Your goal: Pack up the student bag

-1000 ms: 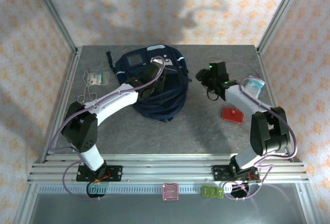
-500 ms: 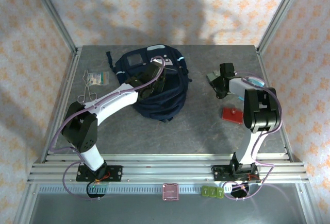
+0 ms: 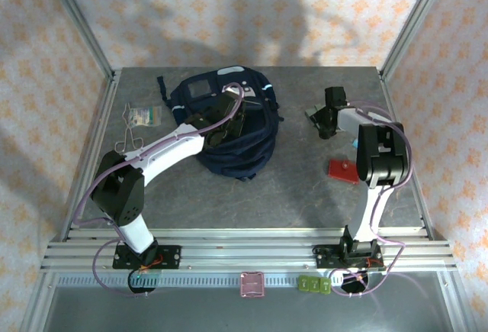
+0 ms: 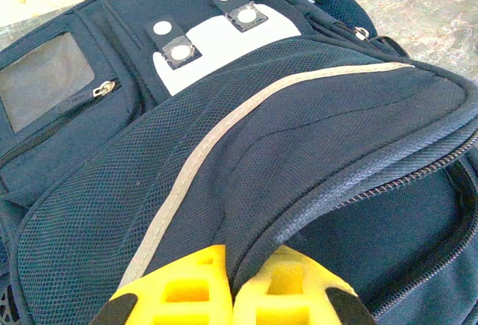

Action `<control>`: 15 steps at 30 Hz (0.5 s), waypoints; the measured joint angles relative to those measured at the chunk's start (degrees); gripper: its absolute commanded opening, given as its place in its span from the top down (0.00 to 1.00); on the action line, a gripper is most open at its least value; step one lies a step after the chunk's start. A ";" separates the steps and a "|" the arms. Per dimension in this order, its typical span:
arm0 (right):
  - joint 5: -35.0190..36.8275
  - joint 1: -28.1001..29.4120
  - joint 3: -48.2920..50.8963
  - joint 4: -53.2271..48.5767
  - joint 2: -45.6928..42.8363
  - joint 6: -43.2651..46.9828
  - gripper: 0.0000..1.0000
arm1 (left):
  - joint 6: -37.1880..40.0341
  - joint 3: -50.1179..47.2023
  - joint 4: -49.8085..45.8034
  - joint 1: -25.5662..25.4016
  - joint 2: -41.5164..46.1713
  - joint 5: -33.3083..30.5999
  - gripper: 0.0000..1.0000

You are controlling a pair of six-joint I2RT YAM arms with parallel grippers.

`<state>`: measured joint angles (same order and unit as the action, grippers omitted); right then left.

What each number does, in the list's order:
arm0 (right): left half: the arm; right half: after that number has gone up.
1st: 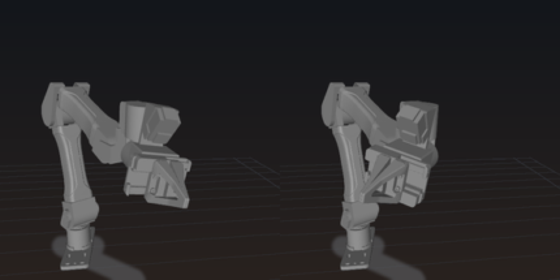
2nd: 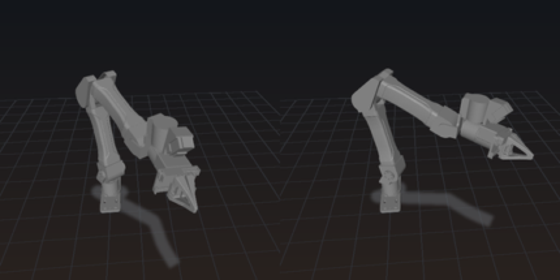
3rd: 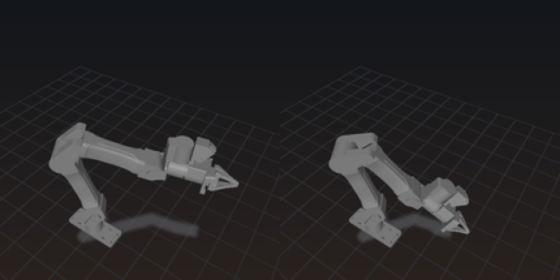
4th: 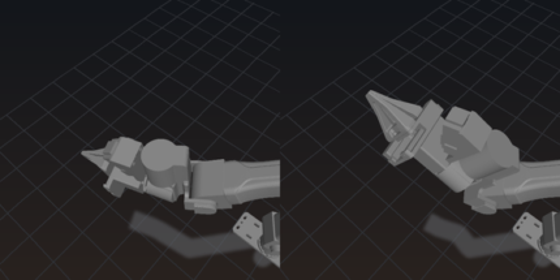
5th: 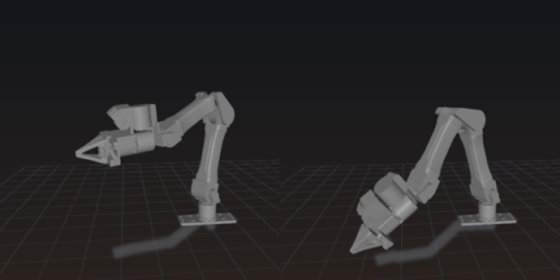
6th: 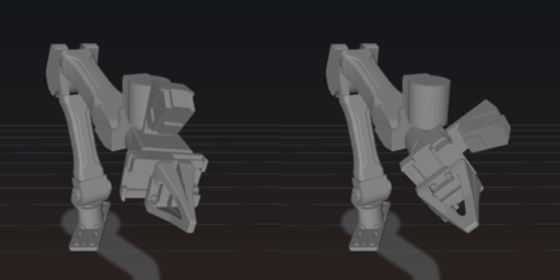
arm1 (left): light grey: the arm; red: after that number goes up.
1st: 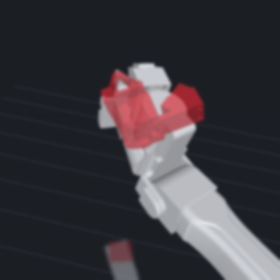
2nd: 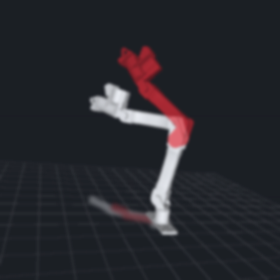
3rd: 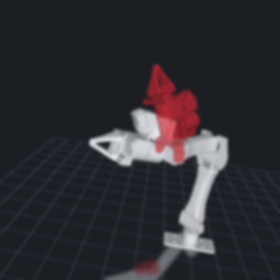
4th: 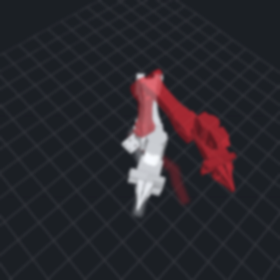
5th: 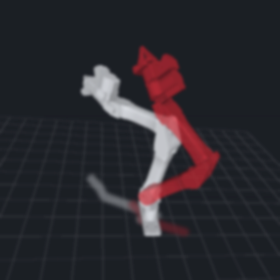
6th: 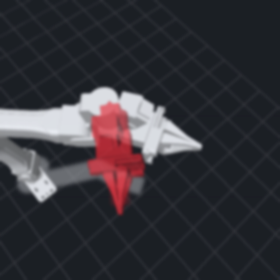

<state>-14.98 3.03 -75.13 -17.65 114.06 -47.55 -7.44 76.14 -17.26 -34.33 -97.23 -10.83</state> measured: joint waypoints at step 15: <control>-2.80 -1.11 -1.25 5.35 3.17 1.01 1.00 | -0.02 0.00 0.02 0.00 0.00 1.03 1.00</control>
<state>-17.78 1.91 -76.38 -12.29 117.23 -46.54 -7.46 76.14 -17.23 -34.33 -97.23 -9.80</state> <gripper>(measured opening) 0.043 0.046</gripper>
